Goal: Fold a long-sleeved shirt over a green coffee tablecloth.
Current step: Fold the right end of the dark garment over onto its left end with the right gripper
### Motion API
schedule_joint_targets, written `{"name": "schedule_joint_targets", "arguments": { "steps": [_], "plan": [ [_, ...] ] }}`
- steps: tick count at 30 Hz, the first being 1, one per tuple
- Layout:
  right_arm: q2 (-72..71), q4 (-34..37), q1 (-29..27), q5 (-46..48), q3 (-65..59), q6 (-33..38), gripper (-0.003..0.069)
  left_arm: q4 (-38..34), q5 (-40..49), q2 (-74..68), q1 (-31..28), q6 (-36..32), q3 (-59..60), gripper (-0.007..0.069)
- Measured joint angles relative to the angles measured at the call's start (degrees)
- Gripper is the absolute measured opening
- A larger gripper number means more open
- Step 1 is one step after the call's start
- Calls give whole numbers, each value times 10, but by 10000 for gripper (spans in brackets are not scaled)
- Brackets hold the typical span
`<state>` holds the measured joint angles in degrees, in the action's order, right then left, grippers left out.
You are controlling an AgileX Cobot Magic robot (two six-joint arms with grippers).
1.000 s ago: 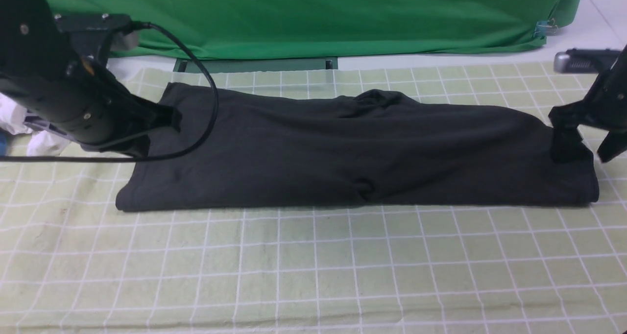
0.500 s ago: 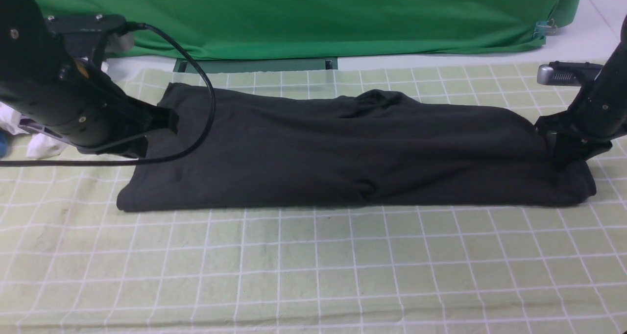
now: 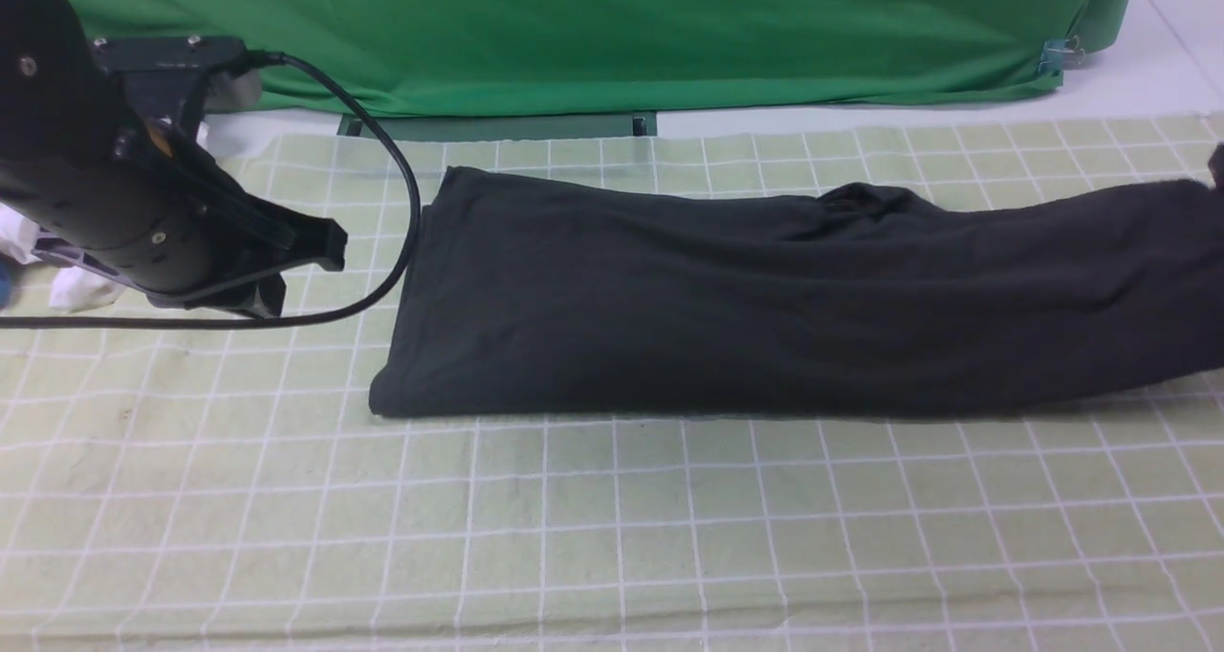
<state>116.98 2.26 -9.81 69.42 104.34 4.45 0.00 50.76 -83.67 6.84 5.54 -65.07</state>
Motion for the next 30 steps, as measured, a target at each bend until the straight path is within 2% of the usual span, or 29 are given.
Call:
{"name": "schedule_joint_targets", "arguments": {
  "steps": [3, 7, 13, 14, 16, 23, 30],
  "plan": [
    [-13, 37, 28, 2, 22, -1, 73, 0, 0, 0, 0, 0, 0, 11],
    [-21, 123, 96, 1, 56, -5, 73, 0, 0, 1, 0, 0, 0, 11],
    [-19, 219, 224, -46, 64, -7, 73, 0, 0, 3, 0, 3, 0, 11],
    [-19, 222, 224, -46, 64, -7, 73, 0, 0, 3, 0, 4, 0, 11],
    [-11, 272, 274, -77, 70, -8, 73, 0, 4, 12, 0, 13, -2, 11],
    [38, 334, 347, -109, 124, -9, 73, 0, 7, 56, 0, 17, -16, 11],
    [118, 384, 408, -116, 236, -10, 73, 4, 25, 88, 0, 19, -17, 11]
  ]
}}
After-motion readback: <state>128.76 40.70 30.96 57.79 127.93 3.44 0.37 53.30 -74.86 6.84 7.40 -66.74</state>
